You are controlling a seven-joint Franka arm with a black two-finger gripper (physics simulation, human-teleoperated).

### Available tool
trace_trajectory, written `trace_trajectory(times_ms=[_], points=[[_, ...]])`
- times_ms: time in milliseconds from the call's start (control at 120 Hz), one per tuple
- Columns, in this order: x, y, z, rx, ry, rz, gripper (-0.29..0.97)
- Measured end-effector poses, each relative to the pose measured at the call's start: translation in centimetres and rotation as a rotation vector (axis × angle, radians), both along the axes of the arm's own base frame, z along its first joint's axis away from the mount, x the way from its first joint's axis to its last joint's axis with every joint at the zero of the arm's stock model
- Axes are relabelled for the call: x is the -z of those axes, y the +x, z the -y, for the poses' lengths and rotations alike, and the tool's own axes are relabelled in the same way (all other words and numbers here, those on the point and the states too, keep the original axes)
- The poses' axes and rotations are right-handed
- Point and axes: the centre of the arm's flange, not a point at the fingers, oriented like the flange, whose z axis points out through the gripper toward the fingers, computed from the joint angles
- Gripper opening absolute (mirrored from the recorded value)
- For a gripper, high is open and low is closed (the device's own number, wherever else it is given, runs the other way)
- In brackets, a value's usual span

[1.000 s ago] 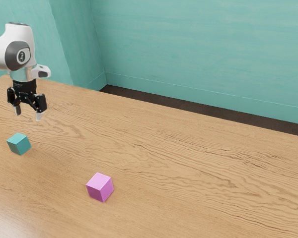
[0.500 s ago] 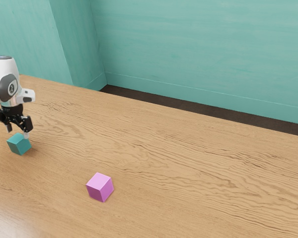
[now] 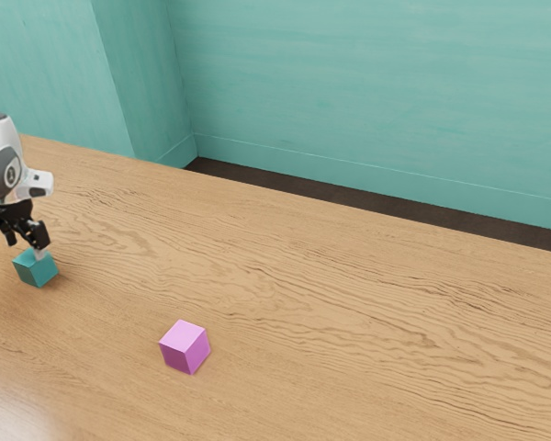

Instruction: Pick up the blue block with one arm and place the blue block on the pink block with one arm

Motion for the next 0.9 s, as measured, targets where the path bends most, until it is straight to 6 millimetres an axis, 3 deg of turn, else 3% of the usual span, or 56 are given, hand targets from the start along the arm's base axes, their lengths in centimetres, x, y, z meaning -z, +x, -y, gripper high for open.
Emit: trace_trajectory(times_ms=[583,900], points=[[5.5,-1.6,-2.2,-0.052,-0.097,-0.007,0.68],[5.8,-1.0,-3.0,-0.039,-0.09,0.002,0.68]])
